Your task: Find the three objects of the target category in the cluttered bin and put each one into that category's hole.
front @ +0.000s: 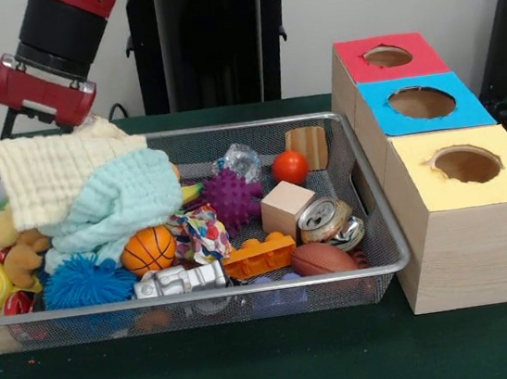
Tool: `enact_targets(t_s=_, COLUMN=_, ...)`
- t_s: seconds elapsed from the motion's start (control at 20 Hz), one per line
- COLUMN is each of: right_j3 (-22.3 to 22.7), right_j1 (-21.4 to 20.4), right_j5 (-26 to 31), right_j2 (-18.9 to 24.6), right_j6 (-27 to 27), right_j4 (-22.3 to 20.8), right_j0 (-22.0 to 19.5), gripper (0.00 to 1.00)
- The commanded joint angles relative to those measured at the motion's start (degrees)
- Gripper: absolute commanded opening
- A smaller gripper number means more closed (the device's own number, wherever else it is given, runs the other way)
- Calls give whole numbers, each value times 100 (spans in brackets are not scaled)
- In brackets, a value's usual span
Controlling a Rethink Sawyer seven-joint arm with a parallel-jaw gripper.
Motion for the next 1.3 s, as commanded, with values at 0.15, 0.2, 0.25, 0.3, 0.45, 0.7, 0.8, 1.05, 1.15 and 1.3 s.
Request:
enact_targets(t_s=0.15, right_j3=209, right_j1=-592, right_j5=1121, right_j2=830, right_j6=80, right_j4=-123, right_j0=56, gripper=100)
enact_targets(t_s=0.2, right_j3=225, right_j1=-599, right_j5=1273, right_j2=771, right_j6=105, right_j4=-64, right_j0=110, gripper=100)
enact_targets(t_s=0.25, right_j3=251, right_j1=-631, right_j5=1317, right_j2=779, right_j6=116, right_j4=-61, right_j0=112, gripper=100)
enact_targets(t_s=0.3, right_j3=287, right_j1=-680, right_j5=1397, right_j2=786, right_j6=121, right_j4=-45, right_j0=128, gripper=100)
enact_targets(t_s=0.45, right_j3=388, right_j1=-848, right_j5=1727, right_j2=796, right_j6=105, right_j4=30, right_j0=170, gripper=100)
enact_targets(t_s=0.7, right_j3=718, right_j1=-1180, right_j5=2332, right_j2=1126, right_j6=84, right_j4=268, right_j0=24, gripper=100)
enact_targets(t_s=0.8, right_j3=747, right_j1=-1257, right_j5=2679, right_j2=1034, right_j6=129, right_j4=344, right_j0=127, gripper=100)
enact_targets(t_s=1.05, right_j3=785, right_j1=-1292, right_j5=3279, right_j2=773, right_j6=343, right_j4=456, right_j0=383, gripper=100)
enact_targets(t_s=1.15, right_j3=805, right_j1=-1300, right_j5=3436, right_j2=760, right_j6=385, right_j4=486, right_j0=410, gripper=100)
enact_targets(t_s=1.3, right_j3=888, right_j1=-1397, right_j5=3669, right_j2=847, right_j6=404, right_j4=600, right_j0=394, gripper=100)
